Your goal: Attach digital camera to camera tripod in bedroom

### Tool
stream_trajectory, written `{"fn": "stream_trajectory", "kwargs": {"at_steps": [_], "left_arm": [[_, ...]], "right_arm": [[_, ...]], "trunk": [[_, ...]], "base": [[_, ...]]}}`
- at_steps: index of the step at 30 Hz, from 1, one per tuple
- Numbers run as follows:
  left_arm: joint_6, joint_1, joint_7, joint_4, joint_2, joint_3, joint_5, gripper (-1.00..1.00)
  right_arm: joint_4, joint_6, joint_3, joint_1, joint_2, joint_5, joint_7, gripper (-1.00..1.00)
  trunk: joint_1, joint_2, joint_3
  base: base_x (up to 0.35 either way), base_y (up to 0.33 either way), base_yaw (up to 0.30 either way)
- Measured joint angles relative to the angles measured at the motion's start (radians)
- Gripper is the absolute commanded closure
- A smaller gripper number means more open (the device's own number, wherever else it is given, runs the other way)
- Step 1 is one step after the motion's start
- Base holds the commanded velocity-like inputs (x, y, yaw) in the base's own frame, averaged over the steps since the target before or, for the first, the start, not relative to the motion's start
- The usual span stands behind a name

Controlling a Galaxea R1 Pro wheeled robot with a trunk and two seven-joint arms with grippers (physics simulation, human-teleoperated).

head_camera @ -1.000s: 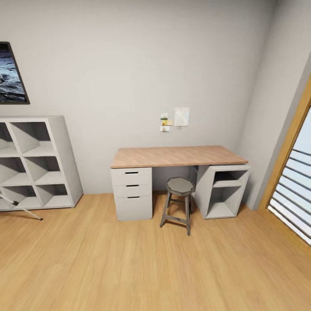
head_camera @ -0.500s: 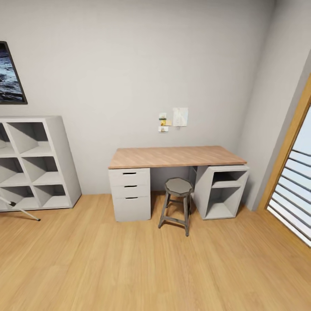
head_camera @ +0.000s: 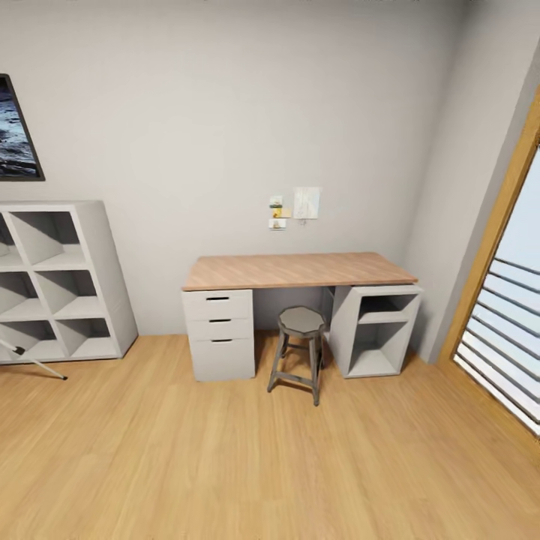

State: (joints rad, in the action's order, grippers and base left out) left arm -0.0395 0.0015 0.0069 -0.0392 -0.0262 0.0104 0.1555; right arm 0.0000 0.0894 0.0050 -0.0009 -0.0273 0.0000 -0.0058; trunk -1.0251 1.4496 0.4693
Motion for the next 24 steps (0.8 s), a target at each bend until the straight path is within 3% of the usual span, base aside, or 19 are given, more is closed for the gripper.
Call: {"fn": "stream_trajectory", "kwargs": {"at_steps": [11, 24], "left_arm": [[0.000, 0.000, 0.000, 0.000, 0.000, -0.001, 0.000, -1.00], [0.000, 0.000, 0.000, 0.000, 0.000, -0.001, 0.001, -1.00]], "right_arm": [[0.000, 0.000, 0.001, 0.000, 0.000, -0.001, -0.001, -1.00], [0.000, 0.003, -0.009, 0.000, -0.005, -0.004, -0.001, -1.00]], "trunk": [[0.000, 0.000, 0.000], [0.000, 0.000, 0.000]], "base": [[-0.011, -0.142, 0.016], [0.053, -0.276, 0.225]]}}
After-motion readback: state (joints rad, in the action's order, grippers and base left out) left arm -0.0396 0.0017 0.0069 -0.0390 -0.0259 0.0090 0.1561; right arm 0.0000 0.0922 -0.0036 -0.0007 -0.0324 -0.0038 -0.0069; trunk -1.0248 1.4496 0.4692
